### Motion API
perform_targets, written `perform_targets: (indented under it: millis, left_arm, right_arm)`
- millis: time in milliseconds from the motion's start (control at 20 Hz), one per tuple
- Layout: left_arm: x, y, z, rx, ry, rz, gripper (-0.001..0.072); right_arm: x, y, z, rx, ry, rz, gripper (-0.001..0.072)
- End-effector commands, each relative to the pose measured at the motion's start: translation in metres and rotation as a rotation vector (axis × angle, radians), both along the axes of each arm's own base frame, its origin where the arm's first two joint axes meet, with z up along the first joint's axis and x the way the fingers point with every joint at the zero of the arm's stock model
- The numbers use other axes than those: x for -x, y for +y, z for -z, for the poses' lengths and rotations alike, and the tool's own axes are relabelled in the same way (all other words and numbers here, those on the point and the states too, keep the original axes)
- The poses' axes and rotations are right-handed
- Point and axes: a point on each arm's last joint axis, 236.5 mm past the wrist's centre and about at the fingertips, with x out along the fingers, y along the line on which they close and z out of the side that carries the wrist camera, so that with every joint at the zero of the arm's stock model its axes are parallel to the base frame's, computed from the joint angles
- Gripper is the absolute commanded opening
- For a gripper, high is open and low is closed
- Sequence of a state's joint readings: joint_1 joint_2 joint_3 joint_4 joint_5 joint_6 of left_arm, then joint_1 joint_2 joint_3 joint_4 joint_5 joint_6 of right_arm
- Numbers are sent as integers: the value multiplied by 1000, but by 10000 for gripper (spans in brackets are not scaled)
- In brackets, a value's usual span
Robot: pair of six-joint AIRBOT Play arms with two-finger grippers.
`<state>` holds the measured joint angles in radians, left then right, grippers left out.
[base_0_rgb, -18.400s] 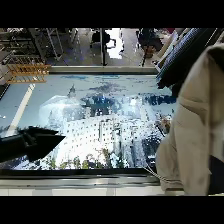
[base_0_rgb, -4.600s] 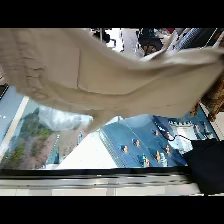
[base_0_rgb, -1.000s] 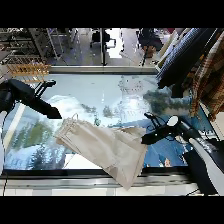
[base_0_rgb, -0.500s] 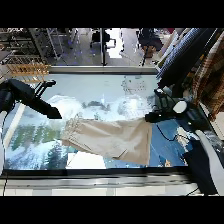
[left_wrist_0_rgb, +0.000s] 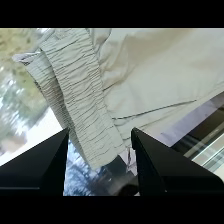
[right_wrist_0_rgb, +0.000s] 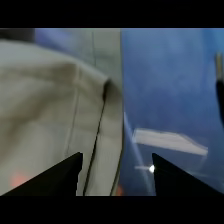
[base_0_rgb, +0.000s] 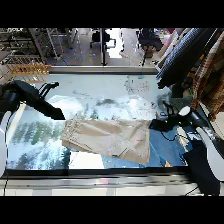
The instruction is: Fold the clothes and pants, and hang the long-sleeved shirts on hangers.
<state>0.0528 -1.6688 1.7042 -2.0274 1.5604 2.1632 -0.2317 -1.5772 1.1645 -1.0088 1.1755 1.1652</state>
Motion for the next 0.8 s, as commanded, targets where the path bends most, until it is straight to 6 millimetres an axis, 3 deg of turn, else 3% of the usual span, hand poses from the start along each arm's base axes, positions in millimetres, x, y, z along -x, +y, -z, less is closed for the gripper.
perform_targets:
  millis: [0, 50, 150, 350, 400, 450, 500, 600, 750]
  left_arm:
    - [3, -15, 7, 2, 26, 20, 434]
    - [4, -20, 8, 2, 28, 31, 434]
    - [5, -29, 9, 2, 24, 49, 434]
    - [-2, -48, 9, 3, -19, 70, 434]
    - [-1, -55, 10, 10, -23, 77, 434]
    - [1, -63, 13, 24, -16, 86, 431]
    - [8, -73, 19, 38, 5, 100, 398]
    - [27, -85, 40, 37, 68, 125, 308]
    - [55, -97, 86, 23, 149, 124, 76]
  right_arm:
    - [51, 23, 2, -233, 115, -69, 542]
    - [55, 24, 10, -233, 121, -66, 593]
    - [49, 30, 18, -257, 87, -46, 594]
    - [35, 63, 34, -337, 75, -38, 560]
    - [32, 71, 39, -330, 65, -53, 417]
    - [29, 77, 39, -316, 46, -69, 138]
    - [25, 77, 33, -305, 26, -85, 57]
    - [13, 56, 10, -203, -40, -98, 12]
    - [-4, -19, -39, 157, -137, 0, 11]
